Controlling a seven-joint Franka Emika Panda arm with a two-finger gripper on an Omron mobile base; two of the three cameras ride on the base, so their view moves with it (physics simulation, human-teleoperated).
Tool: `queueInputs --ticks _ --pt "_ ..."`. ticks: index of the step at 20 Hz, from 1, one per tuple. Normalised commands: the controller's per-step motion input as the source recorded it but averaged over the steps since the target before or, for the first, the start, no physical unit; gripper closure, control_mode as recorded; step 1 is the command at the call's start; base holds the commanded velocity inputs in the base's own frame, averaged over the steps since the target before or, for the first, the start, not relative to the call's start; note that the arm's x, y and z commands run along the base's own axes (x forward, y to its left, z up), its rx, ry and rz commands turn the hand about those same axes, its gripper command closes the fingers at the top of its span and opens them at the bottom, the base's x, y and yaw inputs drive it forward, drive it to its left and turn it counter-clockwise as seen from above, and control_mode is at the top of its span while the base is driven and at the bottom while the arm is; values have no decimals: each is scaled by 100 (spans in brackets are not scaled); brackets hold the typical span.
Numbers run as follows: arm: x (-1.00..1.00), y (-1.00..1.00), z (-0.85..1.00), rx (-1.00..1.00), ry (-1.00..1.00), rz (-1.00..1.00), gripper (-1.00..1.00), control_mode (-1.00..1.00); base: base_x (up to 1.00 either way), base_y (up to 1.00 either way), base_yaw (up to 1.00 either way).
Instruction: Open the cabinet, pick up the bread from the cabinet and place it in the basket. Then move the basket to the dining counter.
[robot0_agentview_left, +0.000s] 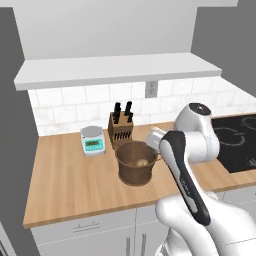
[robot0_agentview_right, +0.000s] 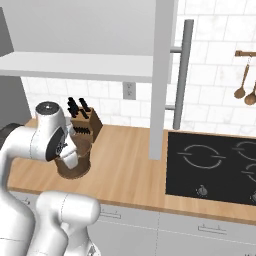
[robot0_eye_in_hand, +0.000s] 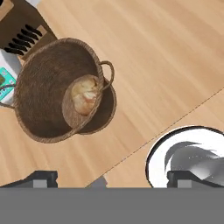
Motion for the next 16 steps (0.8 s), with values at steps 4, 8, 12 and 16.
queueInputs --ticks 4,8,12,16 --pt "36 0 -34 0 2 0 -100 -100 0 0 0" --pt "30 0 -44 0 -5 0 -100 -100 0 0 0" --pt "36 0 -38 0 6 0 -100 -100 0 0 0" --pt "26 6 -30 0 4 0 -100 -100 0 0 0"
